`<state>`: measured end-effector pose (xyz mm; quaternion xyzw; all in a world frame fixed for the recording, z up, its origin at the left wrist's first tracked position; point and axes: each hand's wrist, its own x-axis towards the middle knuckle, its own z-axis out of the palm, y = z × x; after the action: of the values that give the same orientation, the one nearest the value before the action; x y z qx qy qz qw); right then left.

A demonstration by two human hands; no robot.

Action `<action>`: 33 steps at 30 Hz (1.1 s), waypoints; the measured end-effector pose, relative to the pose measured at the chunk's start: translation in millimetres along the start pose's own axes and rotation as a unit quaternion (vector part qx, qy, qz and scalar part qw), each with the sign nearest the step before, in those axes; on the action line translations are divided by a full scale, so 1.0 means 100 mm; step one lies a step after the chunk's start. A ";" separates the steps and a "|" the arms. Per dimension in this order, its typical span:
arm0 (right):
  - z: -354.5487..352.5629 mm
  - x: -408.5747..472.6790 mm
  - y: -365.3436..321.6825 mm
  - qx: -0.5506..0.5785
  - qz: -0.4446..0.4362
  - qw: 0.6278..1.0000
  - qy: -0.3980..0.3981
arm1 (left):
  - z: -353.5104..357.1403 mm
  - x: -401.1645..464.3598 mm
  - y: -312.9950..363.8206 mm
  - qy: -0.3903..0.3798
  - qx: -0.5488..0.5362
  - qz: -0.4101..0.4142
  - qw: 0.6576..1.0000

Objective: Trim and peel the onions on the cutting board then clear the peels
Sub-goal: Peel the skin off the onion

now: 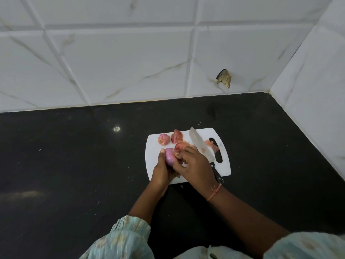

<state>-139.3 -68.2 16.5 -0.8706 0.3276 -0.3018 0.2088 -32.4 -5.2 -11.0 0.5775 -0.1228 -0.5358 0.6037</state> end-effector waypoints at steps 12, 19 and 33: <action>-0.01 0.03 0.04 0.182 0.128 0.975 0.022 | -0.01 0.05 -0.04 -0.023 -0.012 0.015 1.000; 0.05 0.01 -0.01 0.176 0.075 0.981 -0.024 | -0.01 -0.01 0.00 -0.030 0.017 0.013 0.999; -0.03 0.10 0.36 0.147 0.238 0.960 0.024 | -0.01 -0.01 0.07 -0.005 -0.098 -0.042 0.994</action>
<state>-151.3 -101.1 2.5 -0.7195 0.4826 -0.3087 0.3926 -28.5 -5.9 -5.2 0.5170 -0.0486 -0.5730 0.6341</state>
